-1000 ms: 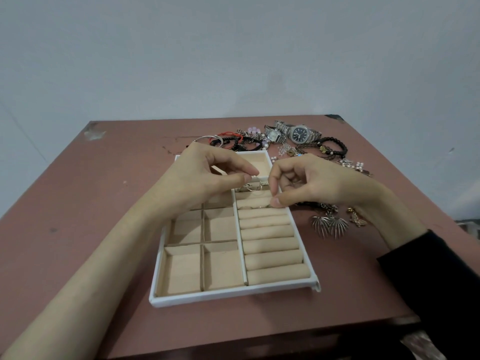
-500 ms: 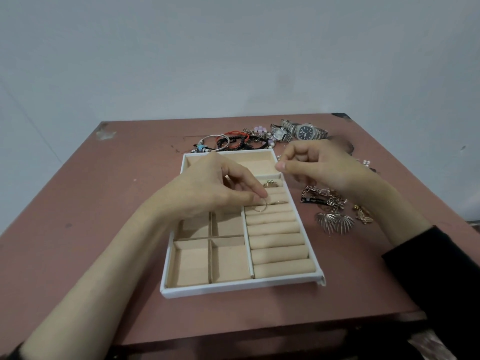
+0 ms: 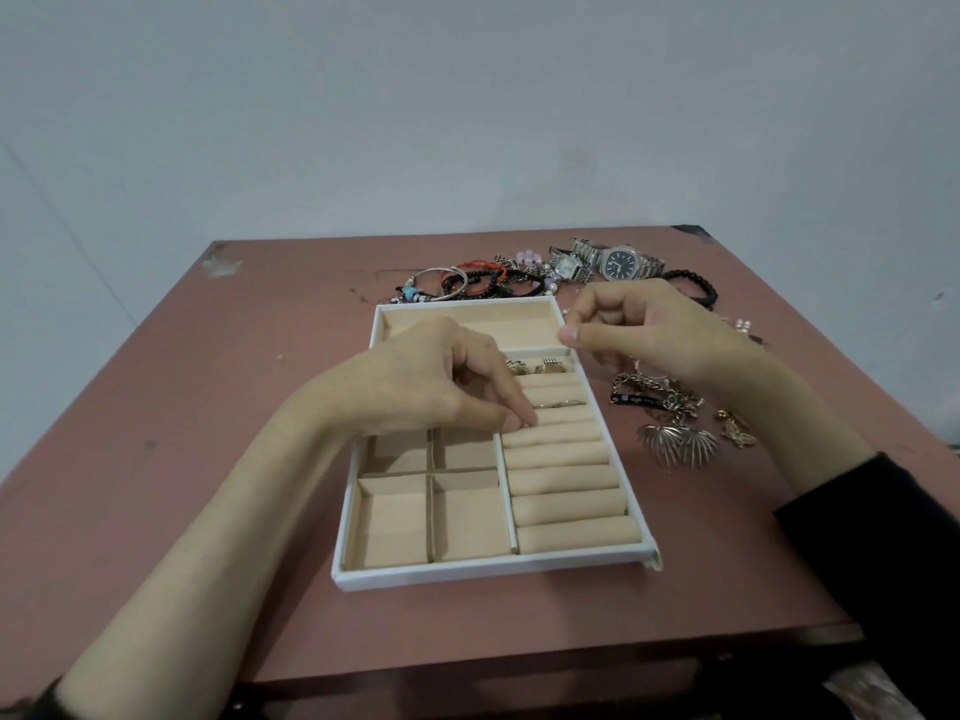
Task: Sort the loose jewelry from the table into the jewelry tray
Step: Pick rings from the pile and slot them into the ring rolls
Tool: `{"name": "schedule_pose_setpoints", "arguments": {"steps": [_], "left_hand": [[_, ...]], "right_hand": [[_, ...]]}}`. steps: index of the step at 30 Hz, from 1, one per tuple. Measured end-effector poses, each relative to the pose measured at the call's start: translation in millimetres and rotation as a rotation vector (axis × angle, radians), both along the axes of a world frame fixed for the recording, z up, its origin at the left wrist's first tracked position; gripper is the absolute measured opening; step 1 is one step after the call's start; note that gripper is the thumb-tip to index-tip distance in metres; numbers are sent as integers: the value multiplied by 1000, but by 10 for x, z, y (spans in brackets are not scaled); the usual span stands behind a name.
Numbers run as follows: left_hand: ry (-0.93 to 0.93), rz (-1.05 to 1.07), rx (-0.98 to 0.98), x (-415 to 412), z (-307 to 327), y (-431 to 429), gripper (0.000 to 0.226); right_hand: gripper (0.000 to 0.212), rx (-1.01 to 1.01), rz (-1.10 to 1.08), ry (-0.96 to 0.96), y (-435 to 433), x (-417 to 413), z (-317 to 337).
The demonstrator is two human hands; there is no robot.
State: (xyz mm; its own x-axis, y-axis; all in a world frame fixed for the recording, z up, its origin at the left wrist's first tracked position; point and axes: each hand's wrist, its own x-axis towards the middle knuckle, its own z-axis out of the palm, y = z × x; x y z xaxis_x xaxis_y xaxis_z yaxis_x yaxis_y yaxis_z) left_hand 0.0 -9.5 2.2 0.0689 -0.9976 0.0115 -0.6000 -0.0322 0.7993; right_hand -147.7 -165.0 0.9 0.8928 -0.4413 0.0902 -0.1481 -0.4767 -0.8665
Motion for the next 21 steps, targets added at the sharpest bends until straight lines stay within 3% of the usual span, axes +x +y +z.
{"name": "schedule_pose_setpoints", "arguments": {"steps": [10, 17, 21], "left_hand": [[4, 52, -51, -11, -27, -30, 14], [-144, 85, -97, 24, -72, -37, 59], [-157, 80, -84, 29, -73, -38, 69]], "right_hand": [[14, 5, 8, -20, 17, 6, -7], [13, 10, -2, -1, 17, 0, 2], [13, 10, -26, -1, 30, -5, 17]]}}
